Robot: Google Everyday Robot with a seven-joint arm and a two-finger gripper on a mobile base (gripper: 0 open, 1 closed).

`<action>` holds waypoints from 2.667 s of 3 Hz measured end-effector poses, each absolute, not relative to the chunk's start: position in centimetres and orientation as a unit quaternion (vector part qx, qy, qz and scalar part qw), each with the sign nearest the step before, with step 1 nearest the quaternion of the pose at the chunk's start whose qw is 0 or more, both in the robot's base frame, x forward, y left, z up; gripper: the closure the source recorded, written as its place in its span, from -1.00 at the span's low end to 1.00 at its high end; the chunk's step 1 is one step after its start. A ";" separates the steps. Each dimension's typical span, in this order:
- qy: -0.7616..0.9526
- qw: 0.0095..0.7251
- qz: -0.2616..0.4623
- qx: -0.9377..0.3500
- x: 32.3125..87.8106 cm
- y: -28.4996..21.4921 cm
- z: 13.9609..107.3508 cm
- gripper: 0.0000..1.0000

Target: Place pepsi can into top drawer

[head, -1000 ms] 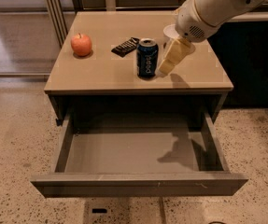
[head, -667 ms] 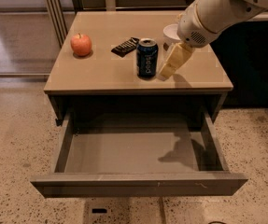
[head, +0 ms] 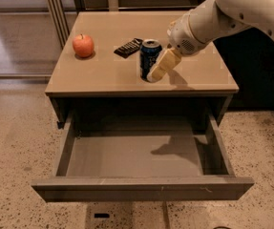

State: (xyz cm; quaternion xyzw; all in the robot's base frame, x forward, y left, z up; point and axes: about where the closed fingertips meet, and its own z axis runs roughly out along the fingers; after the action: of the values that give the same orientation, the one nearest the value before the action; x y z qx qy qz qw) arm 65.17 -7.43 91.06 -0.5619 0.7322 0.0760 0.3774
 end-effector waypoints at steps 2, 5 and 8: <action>0.726 0.399 0.122 -0.547 69.6 -4.3 88.5 -1.00; 0.727 0.395 0.130 -0.546 70.6 -3.7 87.5 -0.15; 0.725 0.396 0.132 -0.548 70.3 -3.7 87.8 1.00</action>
Offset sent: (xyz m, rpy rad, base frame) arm 0.0622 0.0398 -0.0305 0.1449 0.0203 0.0172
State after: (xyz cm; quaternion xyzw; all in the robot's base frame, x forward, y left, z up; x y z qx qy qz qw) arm 70.30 -3.66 87.82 -0.5482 0.7249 0.1319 0.3957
